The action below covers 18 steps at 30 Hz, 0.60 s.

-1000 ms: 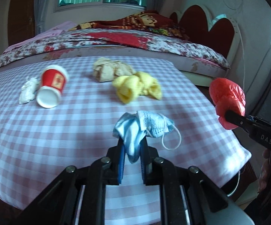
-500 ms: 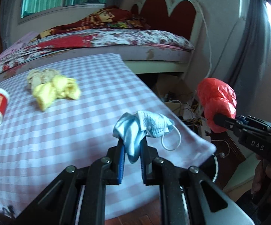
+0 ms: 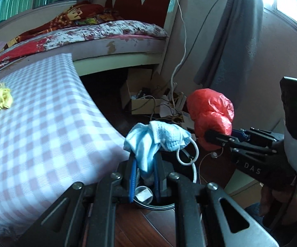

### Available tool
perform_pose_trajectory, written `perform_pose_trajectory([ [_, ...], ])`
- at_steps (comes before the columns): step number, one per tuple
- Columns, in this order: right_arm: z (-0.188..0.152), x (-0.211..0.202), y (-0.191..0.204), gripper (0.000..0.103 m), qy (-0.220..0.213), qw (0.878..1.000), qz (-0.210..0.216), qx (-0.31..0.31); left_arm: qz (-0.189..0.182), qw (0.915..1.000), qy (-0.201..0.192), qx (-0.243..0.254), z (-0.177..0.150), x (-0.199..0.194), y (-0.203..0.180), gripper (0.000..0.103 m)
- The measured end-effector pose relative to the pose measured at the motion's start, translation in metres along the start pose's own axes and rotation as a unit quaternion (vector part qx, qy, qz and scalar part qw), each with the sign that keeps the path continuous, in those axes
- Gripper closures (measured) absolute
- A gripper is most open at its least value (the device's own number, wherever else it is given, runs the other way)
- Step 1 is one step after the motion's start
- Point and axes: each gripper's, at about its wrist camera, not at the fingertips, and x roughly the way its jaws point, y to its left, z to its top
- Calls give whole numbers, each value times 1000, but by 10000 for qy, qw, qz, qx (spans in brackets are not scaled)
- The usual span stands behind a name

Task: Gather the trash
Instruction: 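Carry the mask and red bag over the black bin and release both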

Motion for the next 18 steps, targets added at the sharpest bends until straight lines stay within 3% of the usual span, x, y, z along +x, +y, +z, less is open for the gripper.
perform_pose_trajectory([
  [8, -28, 16, -25, 76, 340, 9993, 118, 142, -31, 9994, 291, -198, -20, 27, -21, 88],
  [18, -49, 67, -31, 76, 1026, 9942, 275, -173, 91, 9957, 781, -497, -46, 76, -16, 87],
])
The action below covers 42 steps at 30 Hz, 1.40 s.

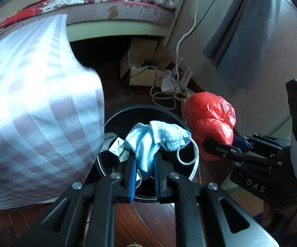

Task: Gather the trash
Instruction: 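Carry the mask and red bag over the black bin and release both, then move both open tools back over the table toward the red cup and yellow cloth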

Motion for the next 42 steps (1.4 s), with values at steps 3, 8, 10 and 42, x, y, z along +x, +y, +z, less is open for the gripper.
perform_pose_trajectory([
  [3, 2, 13, 3, 76, 150, 9997, 115, -123, 40, 9999, 80, -62, -4, 11, 3, 86],
  [8, -1, 43, 1, 30, 515, 9978, -275, -304, 3, 9991, 310, -302, -11, 30, 9, 31],
  [10, -3, 48, -7, 30, 663, 9967, -444, -166, 103, 9990, 361, -259, -15, 32, 9, 30],
  [42, 20, -75, 14, 9, -242, 9938, -1068, 212, -422, 9986, -305, 71, 9, -74, -2, 14],
])
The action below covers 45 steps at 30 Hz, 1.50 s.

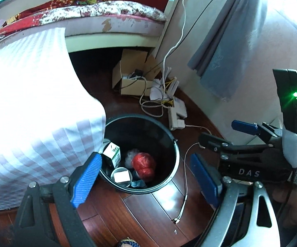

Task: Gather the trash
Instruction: 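Move both open tools back over the table toward the red cup and yellow cloth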

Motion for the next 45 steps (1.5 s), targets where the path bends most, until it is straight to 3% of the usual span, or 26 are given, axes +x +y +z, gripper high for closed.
perform_pose_trajectory([
  [10, 39, -38, 54, 9, -537, 9978, 197, -324, 153, 9987, -467, -159, 21, -45, 36, 14],
  [26, 88, -35, 188, 9, -821, 9844, 995, -1193, 1268, 9835, -947, -880, 22, -95, 156, 14],
  [35, 109, -18, 263, 9, -789, 9733, 1575, -1468, 1864, 9676, -1037, -1352, 11, -125, 228, 14],
  [45, 149, 10, 344, 9, -708, 9633, 2131, -1471, 2723, 9382, -1114, -1826, 12, -153, 322, 14],
])
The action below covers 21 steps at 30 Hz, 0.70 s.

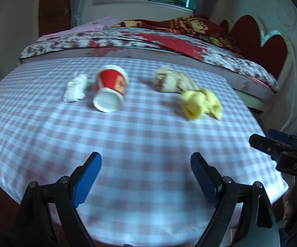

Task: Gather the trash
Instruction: 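Move both open tools back over the table toward the red cup and yellow cloth, then grasp the red paper cup with the left tool while the right tool grasps the yellow cloth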

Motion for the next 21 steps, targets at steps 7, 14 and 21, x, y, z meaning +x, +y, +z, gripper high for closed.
perform_pose_trajectory([
  [7, 32, 44, 29, 9, 77, 9998, 161, 7, 300, 9995, -11, -96, 25, 27, 32, 14],
  [14, 48, 79, 34, 9, 203, 9989, 162, 388, 380, 9992, -79, -56, 39, 42, 44, 14],
  [21, 57, 106, 36, 28, 376, 9979, 176, 487, 342, 9994, -3, -108, 46, 56, 56, 14],
])
